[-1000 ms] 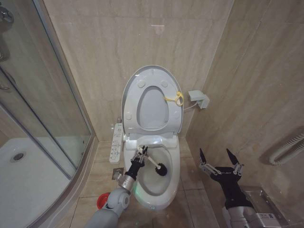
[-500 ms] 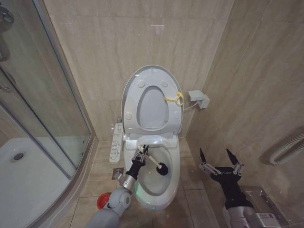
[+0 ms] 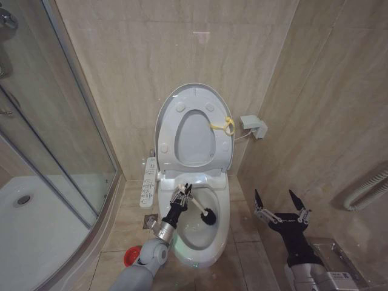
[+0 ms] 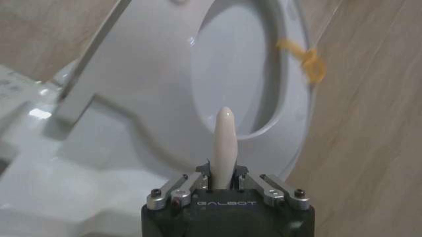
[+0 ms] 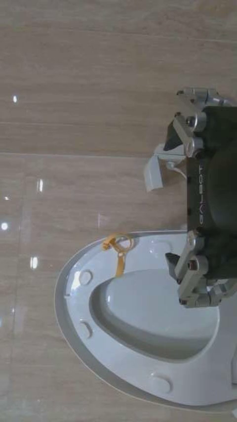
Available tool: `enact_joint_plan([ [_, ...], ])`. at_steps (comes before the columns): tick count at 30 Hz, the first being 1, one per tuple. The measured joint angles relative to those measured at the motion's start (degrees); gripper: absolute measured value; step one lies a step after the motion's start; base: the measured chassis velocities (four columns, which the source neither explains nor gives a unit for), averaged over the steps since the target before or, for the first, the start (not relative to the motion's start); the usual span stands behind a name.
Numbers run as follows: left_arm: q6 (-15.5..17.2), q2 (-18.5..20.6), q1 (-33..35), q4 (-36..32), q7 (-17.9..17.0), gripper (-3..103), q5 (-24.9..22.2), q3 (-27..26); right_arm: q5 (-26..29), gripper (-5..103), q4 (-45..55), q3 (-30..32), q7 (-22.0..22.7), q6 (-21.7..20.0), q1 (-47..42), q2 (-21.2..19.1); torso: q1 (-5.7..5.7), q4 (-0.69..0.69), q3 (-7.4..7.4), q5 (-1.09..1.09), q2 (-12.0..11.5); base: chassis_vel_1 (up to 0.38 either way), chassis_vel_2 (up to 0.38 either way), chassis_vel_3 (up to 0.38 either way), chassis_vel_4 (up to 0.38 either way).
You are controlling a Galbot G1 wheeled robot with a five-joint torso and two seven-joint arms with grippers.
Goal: Open the toilet lid, clean the toilet bowl with a toilet brush, close the toilet lid, and flush.
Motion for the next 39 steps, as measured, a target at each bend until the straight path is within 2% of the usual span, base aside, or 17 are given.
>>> enact_joint_plan([
  [3, -1.5, -0.3, -0.1, 5.1, -0.9, 20, 9.3, -1.2, 0.0, 100, 0.0, 0.0, 0.0, 0.0, 0.0, 0.0, 0.0, 0.02, 0.0, 0.0, 0.0, 0.0, 0.0, 0.0, 0.0],
  [4, -1.5, -0.3, -0.1, 5.1, -0.9, 20, 9.3, -1.2, 0.0, 100, 0.0, 0.0, 0.0, 0.0, 0.0, 0.0, 0.0, 0.02, 0.0, 0.0, 0.0, 0.0, 0.0, 0.0, 0.0],
  [6, -3.1, -0.2, 0.3, 5.6, -0.5, 20, 13.2, -2.1, 0.0, 100, 0.0, 0.0, 0.0, 0.0, 0.0, 0.0, 0.0, 0.02, 0.0, 0.0, 0.0, 0.0, 0.0, 0.0, 0.0],
  [8, -3.4, -0.1, 0.6, 4.9, -0.3, 20, 13.4, -2.2, 0.0, 100, 0.0, 0.0, 0.0, 0.0, 0.0, 0.0, 0.0, 0.0, 0.0, -0.01, 0.0, 0.0, 0.0, 0.0, 0.0],
  [10, -3.3, 0.0, 1.0, 3.2, -0.1, 20, 11.5, -1.8, 0.0, 100, 0.0, 0.0, 0.0, 0.0, 0.0, 0.0, 0.0, 0.0, 0.01, -0.01, 0.0, 0.0, 0.0, 0.0, 0.0],
  [11, -1.5, -0.1, 1.1, 0.0, -0.1, 20, 4.0, -0.9, 0.0, 100, 0.0, 0.0, 0.0, 0.0, 0.0, 0.0, 0.0, -0.01, 0.0, 0.0, 0.0, 0.0, 0.0, 0.0, 0.0],
  [12, -0.8, -0.5, 0.5, 0.2, -0.6, 20, 2.3, -0.7, 0.0, 100, 0.0, 0.0, 0.0, 0.0, 0.0, 0.0, 0.0, 0.0, 0.0, 0.01, 0.0, 0.0, 0.0, 0.0, 0.0],
  [13, -0.9, -0.8, 0.1, 1.6, -0.6, 20, 4.2, -0.8, 0.0, 100, 0.0, 0.0, 0.0, 0.0, 0.0, 0.0, 0.0, -0.01, 0.0, 0.0, 0.0, 0.0, 0.0, 0.0, 0.0],
  [14, -0.9, -0.8, 0.1, 1.6, -0.6, 20, 4.2, -0.8, 0.0, 100, 0.0, 0.0, 0.0, 0.0, 0.0, 0.0, 0.0, -0.01, 0.0, 0.0, 0.0, 0.0, 0.0, 0.0, 0.0],
  [16, -2.7, -1.0, -0.6, 5.9, -0.4, 20, 11.8, -1.6, 0.0, 100, 0.0, 0.0, 0.0, 0.0, 0.0, 0.0, 0.0, 0.0, 0.01, -0.01, 0.0, 0.0, 0.0, 0.0, 0.0],
  [18, -4.0, -0.5, -0.7, 7.6, -0.6, 20, 17.0, -2.6, 0.0, 100, 0.0, 0.0, 0.0, 0.0, 0.0, 0.0, 0.0, 0.01, 0.0, 0.0, 0.0, 0.0, 0.0, 0.0, 0.0],
  [23, -5.1, 0.5, -0.5, 5.3, -0.7, 20, 20.1, -3.5, 0.0, 100, 0.0, 0.0, 0.0, 0.0, 0.0, 0.0, 0.0, 0.0, 0.0, 0.0, 0.0, 0.0, 0.0, 0.0, 0.0],
  [26, -5.2, 0.8, -0.8, 4.1, -0.5, 20, 19.9, -3.4, 0.0, 100, 0.0, 0.0, 0.0, 0.0, 0.0, 0.0, 0.0, 0.0, 0.01, -0.01, 0.0, 0.0, 0.0, 0.0, 0.0],
  [30, -5.3, 1.0, -0.8, 2.3, -0.4, 20, 16.9, -3.0, 0.0, 100, 0.0, 0.0, 0.0, 0.0, 0.0, 0.0, 0.0, -0.01, 0.01, -0.01, 0.0, 0.0, 0.0, 0.0, 0.0],
  [32, -5.3, 1.6, -0.3, -1.0, 0.1, 20, 14.7, -3.0, 0.0, 100, 0.0, 0.0, 0.0, 0.0, 0.0, 0.0, 0.0, 0.01, 0.01, 0.0, 0.0, 0.0, 0.0, 0.0, 0.0],
  [39, -4.2, 4.1, 1.1, -8.5, 0.3, 20, 12.6, -3.0, 0.0, 100, 0.0, 0.0, 0.0, 0.0, 0.0, 0.0, 0.0, 0.01, 0.0, 0.0, 0.0, 0.0, 0.0, 0.0, 0.0],
])
